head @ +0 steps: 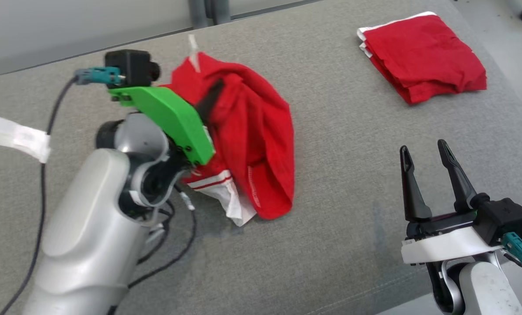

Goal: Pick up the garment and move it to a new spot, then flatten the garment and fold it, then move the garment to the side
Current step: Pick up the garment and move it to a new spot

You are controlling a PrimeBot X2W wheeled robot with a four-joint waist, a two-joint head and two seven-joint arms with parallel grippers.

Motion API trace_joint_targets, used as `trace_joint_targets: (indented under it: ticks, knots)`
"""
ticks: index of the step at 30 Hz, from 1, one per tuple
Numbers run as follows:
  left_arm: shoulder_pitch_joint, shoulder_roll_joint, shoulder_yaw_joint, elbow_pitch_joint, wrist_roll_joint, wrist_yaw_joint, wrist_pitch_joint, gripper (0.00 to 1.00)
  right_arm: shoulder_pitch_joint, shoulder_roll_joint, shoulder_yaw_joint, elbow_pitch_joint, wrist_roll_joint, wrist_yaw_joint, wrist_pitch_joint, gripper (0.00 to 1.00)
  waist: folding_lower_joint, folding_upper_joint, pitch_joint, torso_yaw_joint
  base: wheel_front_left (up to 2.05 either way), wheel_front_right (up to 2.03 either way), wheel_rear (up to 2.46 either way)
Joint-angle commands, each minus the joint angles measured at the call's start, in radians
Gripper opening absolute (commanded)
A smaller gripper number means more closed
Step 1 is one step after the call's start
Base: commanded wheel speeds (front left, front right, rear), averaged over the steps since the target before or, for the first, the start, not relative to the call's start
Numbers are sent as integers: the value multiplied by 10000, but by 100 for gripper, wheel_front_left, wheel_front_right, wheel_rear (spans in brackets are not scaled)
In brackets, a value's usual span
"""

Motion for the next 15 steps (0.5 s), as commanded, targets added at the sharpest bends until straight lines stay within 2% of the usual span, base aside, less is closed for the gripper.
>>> trace_joint_targets:
  ticks: [1, 8, 11, 12, 14, 15]
  knots:
    - [-277, 353, 231, 345, 260, 48, -216, 0, 60, 9, -8, 7, 66, -10, -32, 100, 1, -1, 174, -619, 0, 0, 0]
    - [-640, 1558, 1581, 2948, 443, 427, -1146, 0, -13, 9, -7, -45, 89, -10, -32, 100, 1, -1, 333, -708, 0, 0, 0]
    - [-568, 1794, 1855, 3497, 383, 461, -1351, 2, 43, 5, -81, -53, 45, -10, -32, 100, 1, -1, 371, -614, 0, 0, 0]
    - [-486, 1879, 1964, 3722, 327, 407, -1434, 12, 78, 5, -96, -44, 22, -10, -32, 100, 1, -1, 379, -556, 0, 0, 0]
    - [-347, 2118, 2179, 4096, 290, 354, -1697, 25, 127, 5, -176, -17, -4, -12, -32, 100, 1, -1, 410, -399, 0, 0, 0]
    - [-272, 2181, 2244, 4253, 258, 299, -1790, 35, 123, 4, -211, -5, -15, -10, -32, 100, 1, -1, 415, -305, 0, 0, 0]
